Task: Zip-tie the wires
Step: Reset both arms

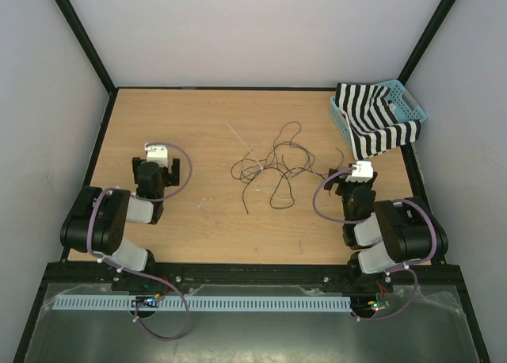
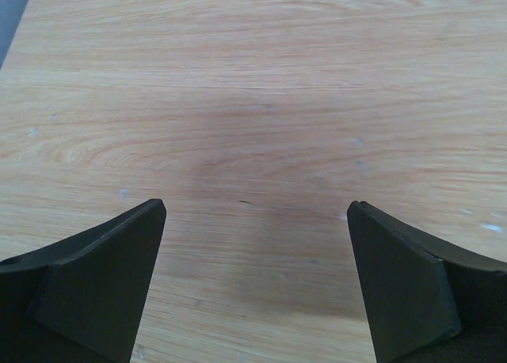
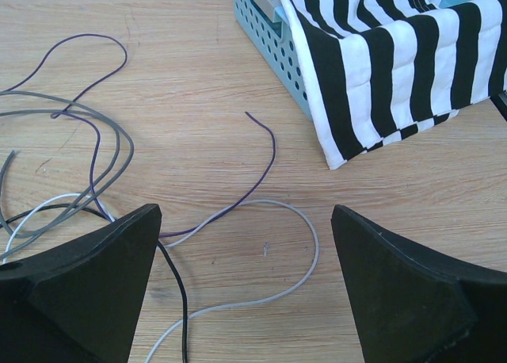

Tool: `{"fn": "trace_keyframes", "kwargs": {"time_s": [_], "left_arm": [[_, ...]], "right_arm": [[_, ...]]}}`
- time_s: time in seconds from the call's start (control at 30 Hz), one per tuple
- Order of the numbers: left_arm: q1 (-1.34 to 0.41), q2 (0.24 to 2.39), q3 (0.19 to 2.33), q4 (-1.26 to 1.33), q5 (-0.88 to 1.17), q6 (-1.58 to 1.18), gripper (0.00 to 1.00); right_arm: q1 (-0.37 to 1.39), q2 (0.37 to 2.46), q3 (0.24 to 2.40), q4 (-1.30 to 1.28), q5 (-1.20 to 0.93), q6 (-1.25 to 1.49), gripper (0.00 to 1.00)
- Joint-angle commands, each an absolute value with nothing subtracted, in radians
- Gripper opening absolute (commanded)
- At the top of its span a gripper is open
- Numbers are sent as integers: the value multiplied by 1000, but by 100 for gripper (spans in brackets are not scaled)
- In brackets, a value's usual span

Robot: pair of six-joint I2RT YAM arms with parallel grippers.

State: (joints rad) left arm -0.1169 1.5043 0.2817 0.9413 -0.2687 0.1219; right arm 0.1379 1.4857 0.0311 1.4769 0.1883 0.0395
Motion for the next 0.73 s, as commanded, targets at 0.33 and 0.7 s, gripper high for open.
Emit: {"fn": "trace_keyframes", "kwargs": {"time_s": [0.33,0.7], "left_arm": [[-48,1541,382,932,-184,67,99],[-23,1542,391,890,-128,58,99]], "right_arm": [[141,1481,44,1525,195,36,99],[142,1480,44,1525,193,36,99]]}}
